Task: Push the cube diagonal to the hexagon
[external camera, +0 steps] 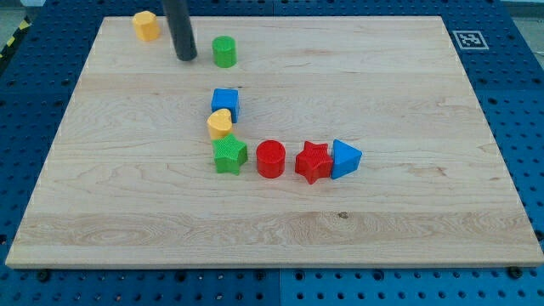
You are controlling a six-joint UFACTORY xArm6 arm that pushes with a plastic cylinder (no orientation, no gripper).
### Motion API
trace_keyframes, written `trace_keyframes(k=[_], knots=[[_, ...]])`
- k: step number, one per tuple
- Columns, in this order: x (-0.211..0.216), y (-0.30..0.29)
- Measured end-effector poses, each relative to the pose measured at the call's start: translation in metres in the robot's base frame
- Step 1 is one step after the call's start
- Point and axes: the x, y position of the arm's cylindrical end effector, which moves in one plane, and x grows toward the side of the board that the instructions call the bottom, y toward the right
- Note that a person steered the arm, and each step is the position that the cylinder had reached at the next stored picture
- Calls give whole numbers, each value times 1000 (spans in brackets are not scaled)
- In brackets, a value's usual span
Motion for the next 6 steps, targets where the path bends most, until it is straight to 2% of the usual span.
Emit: trace_keyframes(k=[2, 3, 5, 6], knots=[[2, 3], [13, 37], [80, 88], [92, 88]])
